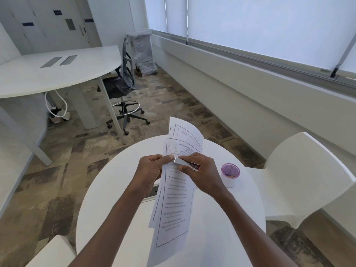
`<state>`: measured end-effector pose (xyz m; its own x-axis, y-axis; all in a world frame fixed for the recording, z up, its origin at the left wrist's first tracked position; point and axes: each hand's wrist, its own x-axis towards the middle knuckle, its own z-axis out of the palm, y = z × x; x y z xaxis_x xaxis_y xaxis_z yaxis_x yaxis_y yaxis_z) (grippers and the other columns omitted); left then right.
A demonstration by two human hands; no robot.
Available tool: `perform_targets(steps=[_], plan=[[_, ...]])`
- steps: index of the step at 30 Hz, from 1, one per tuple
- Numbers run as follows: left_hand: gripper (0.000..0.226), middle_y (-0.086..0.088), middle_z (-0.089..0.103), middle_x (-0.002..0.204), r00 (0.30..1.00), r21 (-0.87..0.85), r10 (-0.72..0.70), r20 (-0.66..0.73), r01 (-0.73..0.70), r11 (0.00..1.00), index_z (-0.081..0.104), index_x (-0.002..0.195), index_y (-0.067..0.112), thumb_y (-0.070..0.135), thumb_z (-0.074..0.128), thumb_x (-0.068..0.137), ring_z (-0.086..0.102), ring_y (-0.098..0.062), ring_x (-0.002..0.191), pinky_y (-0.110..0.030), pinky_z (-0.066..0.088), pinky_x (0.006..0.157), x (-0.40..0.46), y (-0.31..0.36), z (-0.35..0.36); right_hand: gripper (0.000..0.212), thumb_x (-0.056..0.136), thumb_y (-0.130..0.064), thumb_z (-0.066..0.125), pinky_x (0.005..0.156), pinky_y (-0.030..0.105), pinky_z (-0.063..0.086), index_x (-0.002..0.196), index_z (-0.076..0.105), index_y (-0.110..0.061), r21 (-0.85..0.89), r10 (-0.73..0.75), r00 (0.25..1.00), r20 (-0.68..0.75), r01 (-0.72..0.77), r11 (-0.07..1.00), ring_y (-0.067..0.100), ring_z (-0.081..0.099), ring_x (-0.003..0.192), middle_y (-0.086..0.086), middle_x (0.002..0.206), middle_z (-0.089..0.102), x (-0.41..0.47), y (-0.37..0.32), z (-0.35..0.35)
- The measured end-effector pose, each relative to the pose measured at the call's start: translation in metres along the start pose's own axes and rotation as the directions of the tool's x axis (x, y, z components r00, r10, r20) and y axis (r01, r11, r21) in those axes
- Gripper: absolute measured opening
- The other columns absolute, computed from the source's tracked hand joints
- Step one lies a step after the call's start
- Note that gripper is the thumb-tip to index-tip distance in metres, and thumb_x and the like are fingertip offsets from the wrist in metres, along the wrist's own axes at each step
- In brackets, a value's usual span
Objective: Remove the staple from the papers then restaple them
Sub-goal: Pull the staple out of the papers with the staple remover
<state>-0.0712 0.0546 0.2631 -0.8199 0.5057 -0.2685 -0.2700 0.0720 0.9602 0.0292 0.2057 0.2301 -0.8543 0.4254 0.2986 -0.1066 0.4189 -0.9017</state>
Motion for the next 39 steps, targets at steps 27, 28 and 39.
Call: perform_targets(steps=[27,28,39], plan=[[0.023,0.004,0.072,0.062,0.915,0.478,-0.08,-0.394,0.279,0.833,0.072,0.061,0.006,0.023,0.072,0.076,0.069,-0.023,0.058,-0.03,0.051,0.056,0.012,-0.144,0.005,0.03,0.096,-0.016,0.047,0.07,0.036,0.059,0.111,0.069,-0.003,0.363,0.787,0.38,0.485,-0.907,0.215,0.027,0.069,0.077,0.013,0.086,0.072,-0.068,0.131,0.109],[0.023,0.002,0.071,0.059,0.908,0.464,-0.108,-0.405,0.306,0.831,0.071,0.06,0.005,0.022,0.071,0.075,0.069,-0.024,0.057,-0.031,0.052,0.056,0.013,-0.15,0.009,0.029,0.097,-0.018,0.047,0.068,0.034,0.058,0.109,0.069,-0.003,0.353,0.797,0.373,0.475,-0.91,0.215,0.026,0.069,0.075,0.011,0.083,0.073,-0.07,0.135,0.105],[0.007,-0.013,0.073,0.075,0.784,0.08,-0.468,-0.407,0.541,0.837,0.072,0.077,0.004,0.01,0.075,0.077,0.071,-0.027,0.064,-0.034,0.062,0.055,0.04,-0.21,0.053,0.017,0.099,-0.018,0.049,0.059,0.033,0.049,0.104,0.056,-0.003,0.375,0.881,0.313,0.355,-0.911,0.173,0.027,0.061,0.074,0.021,0.111,0.07,-0.091,0.181,0.039]])
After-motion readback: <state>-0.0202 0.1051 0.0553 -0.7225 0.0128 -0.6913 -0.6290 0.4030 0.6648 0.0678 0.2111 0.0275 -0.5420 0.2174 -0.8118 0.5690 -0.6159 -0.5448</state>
